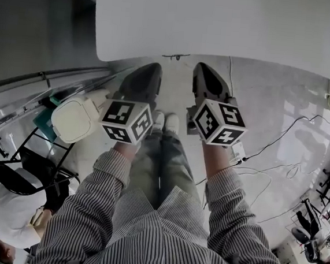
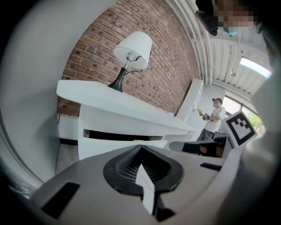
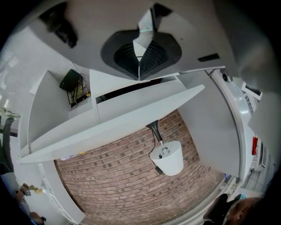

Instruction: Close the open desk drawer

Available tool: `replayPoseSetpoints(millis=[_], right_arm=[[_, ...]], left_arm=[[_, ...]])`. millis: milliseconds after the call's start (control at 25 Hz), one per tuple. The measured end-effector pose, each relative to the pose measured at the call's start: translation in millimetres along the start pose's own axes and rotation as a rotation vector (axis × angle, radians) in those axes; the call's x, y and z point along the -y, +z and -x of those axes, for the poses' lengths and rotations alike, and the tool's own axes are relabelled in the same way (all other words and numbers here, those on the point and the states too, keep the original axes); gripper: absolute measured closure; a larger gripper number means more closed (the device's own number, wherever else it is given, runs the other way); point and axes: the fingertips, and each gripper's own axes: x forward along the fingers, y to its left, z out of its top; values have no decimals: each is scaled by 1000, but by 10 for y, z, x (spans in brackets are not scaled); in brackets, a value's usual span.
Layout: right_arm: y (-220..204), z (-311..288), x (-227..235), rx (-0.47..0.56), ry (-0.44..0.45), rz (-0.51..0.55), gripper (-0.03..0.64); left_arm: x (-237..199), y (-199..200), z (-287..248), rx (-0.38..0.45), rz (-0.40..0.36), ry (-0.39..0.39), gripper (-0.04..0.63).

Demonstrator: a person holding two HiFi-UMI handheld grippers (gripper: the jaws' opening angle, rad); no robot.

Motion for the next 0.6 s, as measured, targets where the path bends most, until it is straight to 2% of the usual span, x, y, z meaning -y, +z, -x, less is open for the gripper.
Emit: replayPoseSetpoints(millis=[240, 480, 600], right_arm=[[281, 399, -162, 56, 12, 8, 600], [470, 906, -657, 110, 71, 44, 600], [519, 1127, -866, 125, 100, 59, 600]], left_arm=[[330, 316, 228, 49, -33, -40, 584], [624, 497, 744, 108, 17, -86, 584], [761, 596, 939, 111, 11, -106, 584]])
